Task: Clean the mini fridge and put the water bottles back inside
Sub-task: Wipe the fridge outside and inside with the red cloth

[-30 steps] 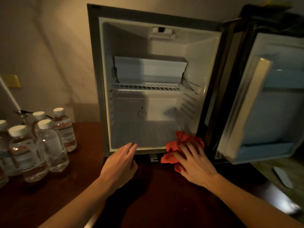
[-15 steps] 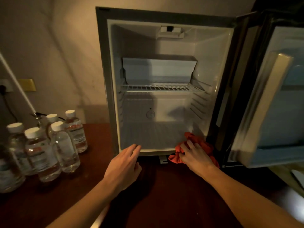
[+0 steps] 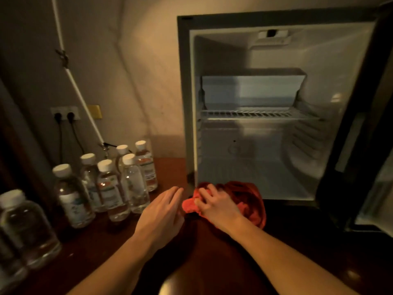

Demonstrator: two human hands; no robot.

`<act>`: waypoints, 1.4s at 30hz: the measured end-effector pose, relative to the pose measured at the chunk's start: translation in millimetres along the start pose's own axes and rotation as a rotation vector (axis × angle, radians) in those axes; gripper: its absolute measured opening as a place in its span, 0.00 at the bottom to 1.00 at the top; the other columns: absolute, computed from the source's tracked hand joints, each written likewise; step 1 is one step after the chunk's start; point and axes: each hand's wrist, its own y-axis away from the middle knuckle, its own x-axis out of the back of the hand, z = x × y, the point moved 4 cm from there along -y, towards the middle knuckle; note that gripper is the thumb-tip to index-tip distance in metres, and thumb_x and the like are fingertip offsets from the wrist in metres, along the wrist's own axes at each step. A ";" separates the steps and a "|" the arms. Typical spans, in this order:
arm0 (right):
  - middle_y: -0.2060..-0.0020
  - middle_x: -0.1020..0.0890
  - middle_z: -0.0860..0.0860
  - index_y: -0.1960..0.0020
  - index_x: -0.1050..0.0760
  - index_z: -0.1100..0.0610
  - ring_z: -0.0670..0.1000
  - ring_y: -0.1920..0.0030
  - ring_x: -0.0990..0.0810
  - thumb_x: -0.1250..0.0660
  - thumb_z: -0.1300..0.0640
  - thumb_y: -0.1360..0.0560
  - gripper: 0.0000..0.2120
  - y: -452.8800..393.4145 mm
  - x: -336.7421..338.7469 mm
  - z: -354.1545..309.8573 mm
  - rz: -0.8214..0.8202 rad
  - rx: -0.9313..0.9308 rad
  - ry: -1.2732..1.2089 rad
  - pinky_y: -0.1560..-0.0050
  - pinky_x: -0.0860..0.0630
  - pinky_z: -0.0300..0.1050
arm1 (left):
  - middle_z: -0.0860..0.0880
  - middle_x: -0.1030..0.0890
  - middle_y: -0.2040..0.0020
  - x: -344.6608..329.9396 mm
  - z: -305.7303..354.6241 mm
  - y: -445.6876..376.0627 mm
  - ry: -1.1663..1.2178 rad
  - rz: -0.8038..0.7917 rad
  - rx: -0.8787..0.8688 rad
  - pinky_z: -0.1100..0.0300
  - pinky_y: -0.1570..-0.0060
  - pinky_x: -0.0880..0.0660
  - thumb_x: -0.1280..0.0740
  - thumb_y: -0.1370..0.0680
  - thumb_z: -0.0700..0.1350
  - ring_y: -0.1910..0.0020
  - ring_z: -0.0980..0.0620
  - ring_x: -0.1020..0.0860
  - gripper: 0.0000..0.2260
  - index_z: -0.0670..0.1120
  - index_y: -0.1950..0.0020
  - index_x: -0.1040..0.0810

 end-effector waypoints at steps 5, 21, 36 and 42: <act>0.50 0.19 0.52 0.60 0.18 0.52 0.59 0.50 0.20 0.25 0.54 0.35 0.05 26.3 -9.6 24.3 -0.023 0.031 0.131 0.52 0.22 0.56 | 0.46 0.29 0.28 -2.2 -1.9 4.5 -0.007 -0.005 0.014 0.58 0.36 0.30 0.35 0.26 0.48 0.31 0.48 0.28 0.29 0.44 0.26 0.33; 0.45 0.20 0.49 0.54 0.17 0.50 0.55 0.50 0.21 0.38 0.54 0.29 0.11 -15.1 -2.5 -7.5 0.000 0.139 0.136 0.60 0.25 0.48 | 0.47 0.24 0.33 -10.2 7.8 -0.1 0.072 0.029 -0.019 0.60 0.36 0.29 0.33 0.28 0.48 0.35 0.51 0.25 0.27 0.43 0.29 0.29; 0.31 0.33 0.59 0.33 0.27 0.60 0.65 0.35 0.32 0.45 0.61 0.21 0.18 121.4 -7.5 95.0 -0.495 -0.264 0.246 0.45 0.29 0.57 | 0.49 0.31 0.26 -21.5 57.4 -16.0 0.109 -0.012 -0.046 0.60 0.33 0.33 0.37 0.24 0.50 0.29 0.51 0.32 0.29 0.46 0.23 0.37; 0.35 0.34 0.64 0.33 0.30 0.64 0.67 0.37 0.34 0.47 0.67 0.20 0.18 151.1 -9.7 119.7 -0.701 -0.415 0.335 0.48 0.29 0.56 | 0.48 0.29 0.28 -21.9 86.2 -27.6 0.144 0.010 -0.118 0.59 0.35 0.30 0.35 0.25 0.49 0.30 0.51 0.29 0.29 0.45 0.24 0.34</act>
